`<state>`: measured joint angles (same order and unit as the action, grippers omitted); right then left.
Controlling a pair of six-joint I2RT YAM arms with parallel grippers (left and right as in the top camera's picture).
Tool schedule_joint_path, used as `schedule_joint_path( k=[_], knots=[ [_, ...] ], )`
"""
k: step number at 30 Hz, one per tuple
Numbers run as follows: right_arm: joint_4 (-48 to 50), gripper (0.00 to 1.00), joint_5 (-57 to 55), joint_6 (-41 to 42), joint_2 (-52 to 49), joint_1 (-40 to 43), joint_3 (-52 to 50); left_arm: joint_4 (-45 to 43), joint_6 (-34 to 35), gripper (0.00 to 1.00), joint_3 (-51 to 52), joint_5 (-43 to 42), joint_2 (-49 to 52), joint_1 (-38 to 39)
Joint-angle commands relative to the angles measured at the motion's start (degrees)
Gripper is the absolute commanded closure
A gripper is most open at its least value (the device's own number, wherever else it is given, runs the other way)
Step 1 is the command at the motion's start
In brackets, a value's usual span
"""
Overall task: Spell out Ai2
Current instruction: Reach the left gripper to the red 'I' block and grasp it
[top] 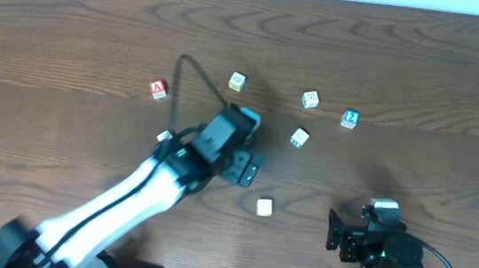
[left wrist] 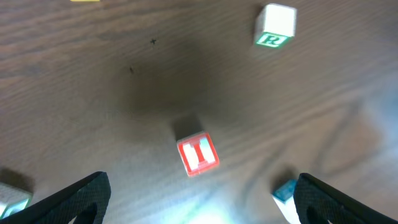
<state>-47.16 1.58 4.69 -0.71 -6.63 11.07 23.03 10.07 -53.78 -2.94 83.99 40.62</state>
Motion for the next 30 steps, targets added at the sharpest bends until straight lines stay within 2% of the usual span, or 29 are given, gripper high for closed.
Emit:
schedule_joint_path(
  k=[1, 4, 9, 19, 27, 28, 30],
  knots=[
    [-0.2, 0.01, 0.2, -0.9, 0.4, 0.4, -0.6, 0.9, -0.9, 0.05, -3.8, 2.8, 7.8, -0.4],
    [-0.2, 0.01, 0.2, -0.9, 0.4, 0.4, -0.6, 0.0, -0.9, 0.04, -4.4, -1.6, 12.8, -0.5],
    [-0.2, 0.01, 0.2, -0.9, 0.4, 0.4, -0.6, -0.8, -0.8, 0.05, -4.4, -2.5, 17.0, -0.5],
    [-0.2, 0.01, 0.2, -0.9, 0.4, 0.4, -0.6, -1.0, -0.6, 0.05, -4.4, -4.5, 18.1, -0.5],
    [-0.2, 0.01, 0.2, -0.9, 0.4, 0.4, -0.6, -0.7, 6.9, 0.00, -4.4, -4.4, 20.4, -0.5],
    [-0.2, 0.01, 0.2, -0.9, 0.4, 0.4, -0.6, -0.7, 7.7, 0.07, -4.4, -4.4, 20.6, -0.5],
    [-0.2, 0.01, 0.2, -0.9, 0.4, 0.4, -0.6, -0.7, 9.7, 0.09, -4.4, -4.4, 20.6, -0.5]
  ],
)
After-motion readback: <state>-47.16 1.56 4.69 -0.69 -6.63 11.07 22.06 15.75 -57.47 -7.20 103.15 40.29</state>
